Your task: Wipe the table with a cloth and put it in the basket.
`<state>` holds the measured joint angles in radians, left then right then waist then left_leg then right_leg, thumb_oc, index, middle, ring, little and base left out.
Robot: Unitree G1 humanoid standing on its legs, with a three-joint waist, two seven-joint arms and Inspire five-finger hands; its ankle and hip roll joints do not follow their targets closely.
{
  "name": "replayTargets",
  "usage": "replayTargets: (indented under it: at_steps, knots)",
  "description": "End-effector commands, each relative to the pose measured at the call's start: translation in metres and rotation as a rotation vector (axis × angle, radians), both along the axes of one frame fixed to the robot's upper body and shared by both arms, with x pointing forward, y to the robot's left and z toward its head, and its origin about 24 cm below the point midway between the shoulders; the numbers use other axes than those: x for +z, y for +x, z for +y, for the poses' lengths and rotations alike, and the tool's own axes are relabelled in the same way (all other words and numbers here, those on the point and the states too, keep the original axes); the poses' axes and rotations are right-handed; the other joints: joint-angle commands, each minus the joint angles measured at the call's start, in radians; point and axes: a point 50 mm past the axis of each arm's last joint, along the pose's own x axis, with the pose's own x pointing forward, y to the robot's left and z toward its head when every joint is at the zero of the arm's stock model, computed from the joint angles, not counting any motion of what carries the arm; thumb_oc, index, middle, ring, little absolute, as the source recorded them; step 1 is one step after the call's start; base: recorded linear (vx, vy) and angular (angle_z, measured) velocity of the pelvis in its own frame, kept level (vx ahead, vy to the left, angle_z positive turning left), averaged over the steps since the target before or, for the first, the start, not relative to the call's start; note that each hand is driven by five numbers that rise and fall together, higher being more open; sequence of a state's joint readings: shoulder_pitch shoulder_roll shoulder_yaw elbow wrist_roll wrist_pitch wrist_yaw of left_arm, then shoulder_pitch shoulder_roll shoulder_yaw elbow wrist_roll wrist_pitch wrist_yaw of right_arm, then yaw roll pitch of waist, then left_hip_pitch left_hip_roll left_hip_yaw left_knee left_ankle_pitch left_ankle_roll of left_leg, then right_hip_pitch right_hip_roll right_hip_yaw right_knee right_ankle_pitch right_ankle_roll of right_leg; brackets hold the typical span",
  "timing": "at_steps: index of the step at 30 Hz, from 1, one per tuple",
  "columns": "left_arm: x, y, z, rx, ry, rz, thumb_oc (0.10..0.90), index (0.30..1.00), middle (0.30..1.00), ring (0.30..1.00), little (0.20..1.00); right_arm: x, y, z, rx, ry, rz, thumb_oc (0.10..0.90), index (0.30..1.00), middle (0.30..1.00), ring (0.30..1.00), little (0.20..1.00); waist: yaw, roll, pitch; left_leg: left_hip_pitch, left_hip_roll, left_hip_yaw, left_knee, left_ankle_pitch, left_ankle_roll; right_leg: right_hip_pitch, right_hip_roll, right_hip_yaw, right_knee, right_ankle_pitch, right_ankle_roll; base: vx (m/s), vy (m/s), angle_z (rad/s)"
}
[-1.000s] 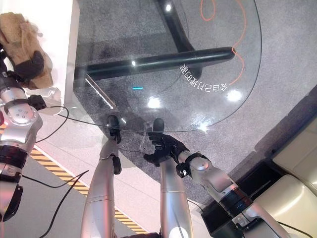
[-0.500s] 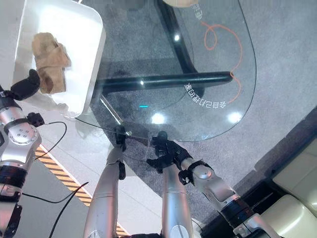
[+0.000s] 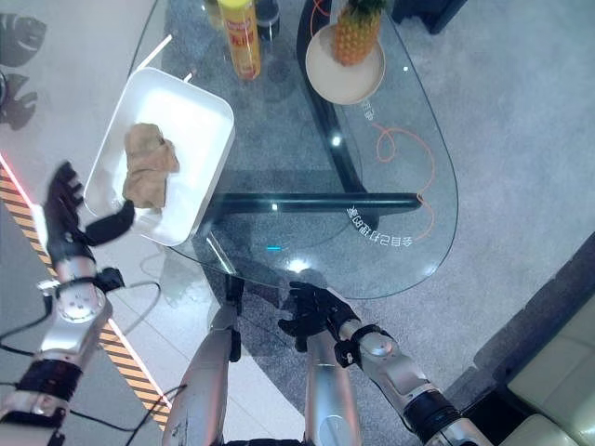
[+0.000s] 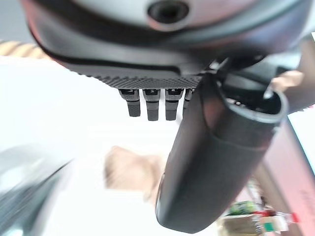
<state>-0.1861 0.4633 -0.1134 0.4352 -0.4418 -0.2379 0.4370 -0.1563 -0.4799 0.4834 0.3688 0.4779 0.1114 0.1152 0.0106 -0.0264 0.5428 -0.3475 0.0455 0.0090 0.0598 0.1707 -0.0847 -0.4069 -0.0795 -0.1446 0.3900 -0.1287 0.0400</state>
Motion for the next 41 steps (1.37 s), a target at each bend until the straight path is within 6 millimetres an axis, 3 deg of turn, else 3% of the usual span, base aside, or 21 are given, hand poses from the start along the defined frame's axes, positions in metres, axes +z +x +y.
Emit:
replayTargets:
  at_steps: [1,2,3,10,12,18,28,41]
  knots:
    - [-0.011,-0.008,0.001,-0.018,-0.058,0.016,0.800,0.900,0.900,0.900,0.900,0.002,-0.010,0.006,0.032,0.076,-0.057,0.800,0.900,0.900,0.900,0.900,0.005,-0.002,-0.054,0.043,-0.102,0.018,0.092,-0.137,0.021,0.112,0.039,-0.023,-0.209,0.099,0.020,0.04,-0.122,0.03]
    - [-0.031,-0.018,-0.005,-0.025,-0.093,0.090,0.800,0.900,0.900,0.900,0.900,-0.005,-0.014,0.004,0.019,0.067,-0.033,0.800,0.900,0.900,0.900,0.900,0.006,-0.002,-0.079,0.068,-0.101,0.018,0.078,-0.139,0.020,0.144,0.037,-0.025,-0.230,0.102,0.019,0.03,-0.092,0.00]
    - [-0.033,-0.019,-0.005,-0.027,-0.096,0.102,0.800,0.900,0.900,0.900,0.900,-0.006,-0.015,0.004,0.017,0.066,-0.031,0.800,0.900,0.900,0.900,0.900,0.006,-0.002,-0.081,0.073,-0.101,0.018,0.076,-0.139,0.019,0.150,0.037,-0.026,-0.234,0.102,0.019,0.01,-0.083,0.00]
    - [-0.106,-0.075,-0.025,-0.101,-0.203,0.443,0.800,0.900,0.900,0.900,0.900,-0.043,-0.042,-0.005,-0.057,0.048,0.126,0.800,0.900,0.900,0.900,0.900,0.019,-0.012,-0.190,0.196,-0.091,0.007,0.027,-0.147,0.017,0.305,0.028,-0.046,-0.320,0.116,0.021,0.06,-0.083,0.02]
    - [-0.131,-0.097,-0.033,-0.078,-0.303,0.549,0.800,0.900,0.900,0.900,0.900,-0.060,-0.056,-0.010,-0.038,-0.057,0.207,0.800,0.900,0.900,0.900,0.900,0.019,-0.015,-0.228,0.232,-0.085,0.007,0.009,-0.149,0.018,0.341,0.028,-0.050,-0.339,0.121,0.025,0.07,-0.065,-0.01]
    - [-0.174,-0.136,-0.051,-0.018,-0.509,0.805,0.800,0.900,0.900,0.900,0.900,-0.092,-0.083,-0.013,-0.035,-0.175,0.369,0.800,0.900,0.900,0.900,0.900,0.026,-0.024,-0.329,0.310,-0.064,0.006,-0.030,-0.155,0.017,0.422,0.028,-0.061,-0.378,0.120,0.030,0.08,-0.074,0.06]
    - [-0.199,-0.178,-0.055,-0.045,-0.572,1.107,0.800,0.900,0.900,0.900,0.900,-0.119,-0.120,-0.028,-0.184,-0.194,0.602,0.800,0.900,0.900,0.900,0.900,-0.003,-0.011,-0.409,0.383,-0.045,0.039,-0.057,-0.177,0.019,0.486,0.030,-0.027,-0.439,0.135,0.039,0.06,-0.020,-0.08]
    - [-0.206,-0.202,-0.054,-0.012,-0.613,1.184,0.800,0.900,0.900,0.900,0.900,-0.133,-0.152,-0.035,-0.283,-0.154,0.732,0.800,0.900,0.900,0.900,0.900,-0.021,0.003,-0.456,0.440,-0.027,0.069,-0.100,-0.181,0.027,0.517,0.038,-0.006,-0.449,0.131,0.038,0.05,0.005,-0.10]
